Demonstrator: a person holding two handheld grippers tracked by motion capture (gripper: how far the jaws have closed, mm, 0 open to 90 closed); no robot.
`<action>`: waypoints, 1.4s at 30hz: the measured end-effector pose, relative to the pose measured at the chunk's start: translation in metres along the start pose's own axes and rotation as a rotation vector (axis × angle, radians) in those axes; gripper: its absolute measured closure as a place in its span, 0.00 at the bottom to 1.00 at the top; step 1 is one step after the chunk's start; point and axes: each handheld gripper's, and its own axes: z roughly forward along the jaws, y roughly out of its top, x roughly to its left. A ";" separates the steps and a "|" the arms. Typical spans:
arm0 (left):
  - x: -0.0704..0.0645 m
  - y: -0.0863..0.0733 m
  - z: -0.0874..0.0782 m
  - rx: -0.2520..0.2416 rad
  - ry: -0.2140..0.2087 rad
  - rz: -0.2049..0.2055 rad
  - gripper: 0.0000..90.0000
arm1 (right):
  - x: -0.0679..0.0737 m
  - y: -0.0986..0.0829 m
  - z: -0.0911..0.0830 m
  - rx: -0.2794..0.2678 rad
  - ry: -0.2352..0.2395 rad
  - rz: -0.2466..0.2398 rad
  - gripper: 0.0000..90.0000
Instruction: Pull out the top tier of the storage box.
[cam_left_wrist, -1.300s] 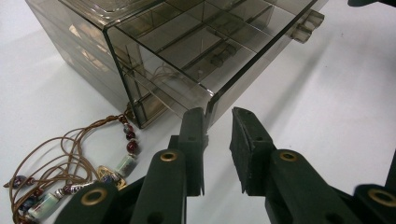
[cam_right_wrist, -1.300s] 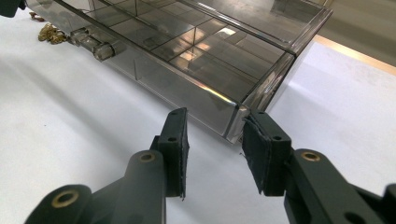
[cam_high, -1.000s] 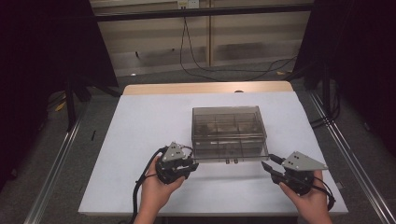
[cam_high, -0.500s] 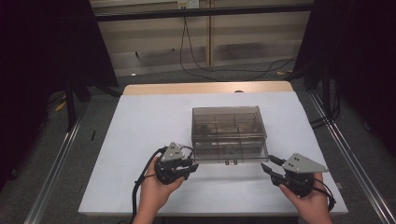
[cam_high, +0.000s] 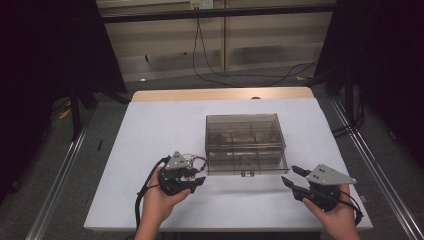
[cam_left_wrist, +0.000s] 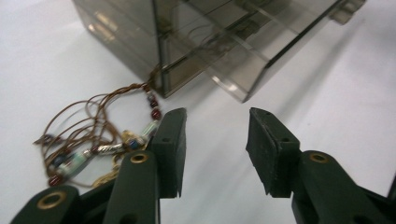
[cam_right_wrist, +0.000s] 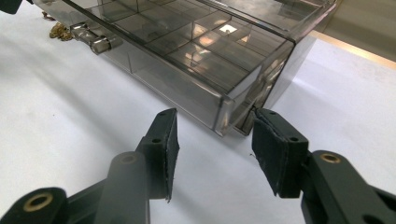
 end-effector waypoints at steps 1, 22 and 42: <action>0.002 0.000 -0.001 0.008 0.007 0.000 0.62 | -0.001 0.000 0.000 -0.001 0.001 0.006 0.56; 0.028 -0.001 0.010 0.138 0.125 -0.030 0.50 | -0.016 -0.014 -0.003 0.034 -0.037 0.054 0.38; 0.049 0.000 0.032 0.212 0.191 -0.062 0.19 | -0.023 -0.020 0.002 0.057 -0.042 0.071 0.30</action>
